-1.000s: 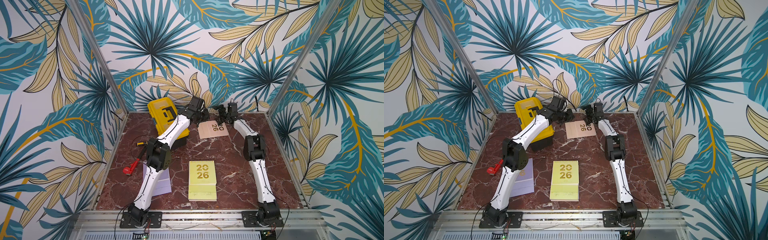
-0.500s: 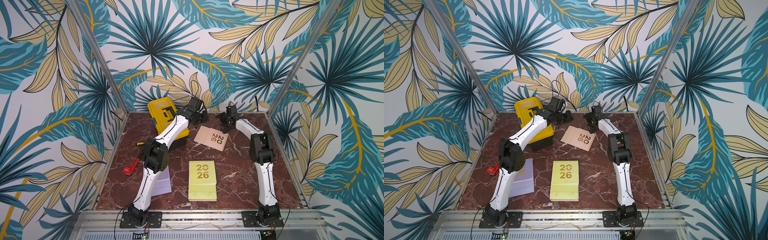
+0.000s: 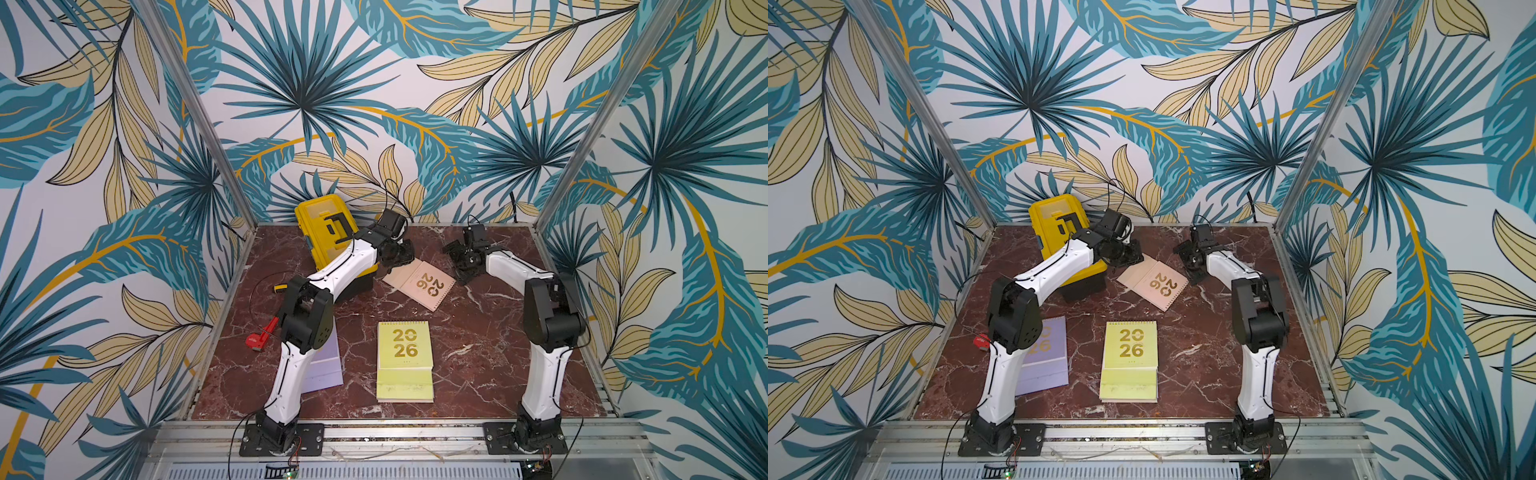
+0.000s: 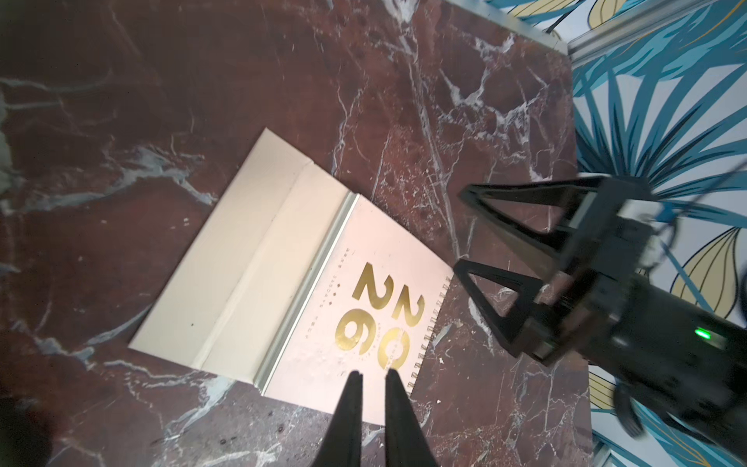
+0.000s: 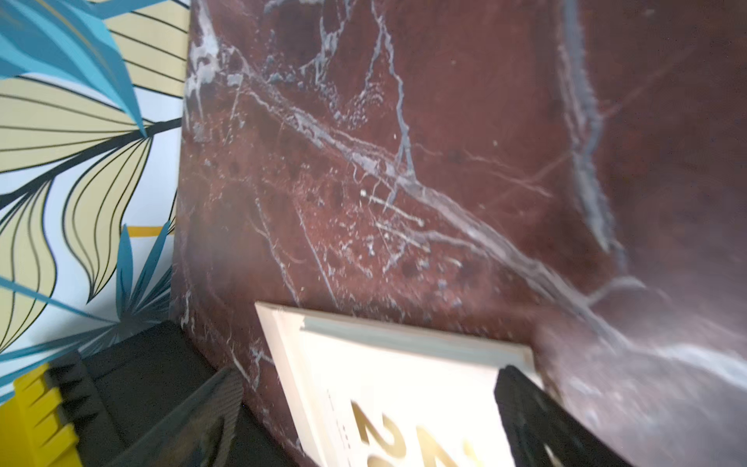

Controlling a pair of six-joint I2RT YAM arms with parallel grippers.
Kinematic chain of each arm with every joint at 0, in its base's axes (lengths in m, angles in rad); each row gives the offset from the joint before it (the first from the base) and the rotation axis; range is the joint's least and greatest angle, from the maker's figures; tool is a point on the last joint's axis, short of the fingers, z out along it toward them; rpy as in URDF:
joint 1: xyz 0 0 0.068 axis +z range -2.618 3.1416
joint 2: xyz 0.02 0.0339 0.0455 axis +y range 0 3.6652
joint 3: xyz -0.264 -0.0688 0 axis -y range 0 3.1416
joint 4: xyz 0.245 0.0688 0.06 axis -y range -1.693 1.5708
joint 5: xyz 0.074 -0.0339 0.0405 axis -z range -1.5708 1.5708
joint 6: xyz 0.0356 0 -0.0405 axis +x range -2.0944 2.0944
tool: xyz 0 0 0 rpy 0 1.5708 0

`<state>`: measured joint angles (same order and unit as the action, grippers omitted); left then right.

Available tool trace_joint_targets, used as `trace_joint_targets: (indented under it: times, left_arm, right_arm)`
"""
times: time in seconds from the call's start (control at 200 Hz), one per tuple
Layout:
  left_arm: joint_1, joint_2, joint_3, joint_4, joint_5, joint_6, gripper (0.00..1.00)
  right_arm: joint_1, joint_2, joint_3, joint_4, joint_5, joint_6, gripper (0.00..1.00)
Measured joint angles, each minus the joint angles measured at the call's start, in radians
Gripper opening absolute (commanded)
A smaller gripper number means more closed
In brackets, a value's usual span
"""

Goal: Stack the calendars
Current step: Move the calendar to the center of the board.

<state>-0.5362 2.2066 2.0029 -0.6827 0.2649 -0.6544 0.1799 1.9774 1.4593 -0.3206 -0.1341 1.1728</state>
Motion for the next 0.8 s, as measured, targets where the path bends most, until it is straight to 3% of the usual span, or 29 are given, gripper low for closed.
trace_joint_targets:
  times: [0.135,0.361,0.681,0.801]
  left_arm:
    - [-0.008,0.0,-0.001,0.001,-0.019,0.003,0.14]
    - [-0.027,0.008,0.014,-0.015,-0.084,0.027,0.15]
    - [-0.068,0.179,0.229,-0.141,-0.265,0.114,0.15]
    - [-0.07,0.229,0.244,-0.175,-0.31,0.137,0.15]
  right_arm:
    - [0.032,-0.108,-0.083,0.028,-0.024,0.006,0.99]
    - [0.067,-0.101,-0.087,-0.074,0.012,-0.091,0.99]
    - [0.049,-0.114,-0.155,-0.158,0.067,-0.182,0.99]
    - [0.035,-0.131,-0.187,-0.159,0.065,-0.19,0.99]
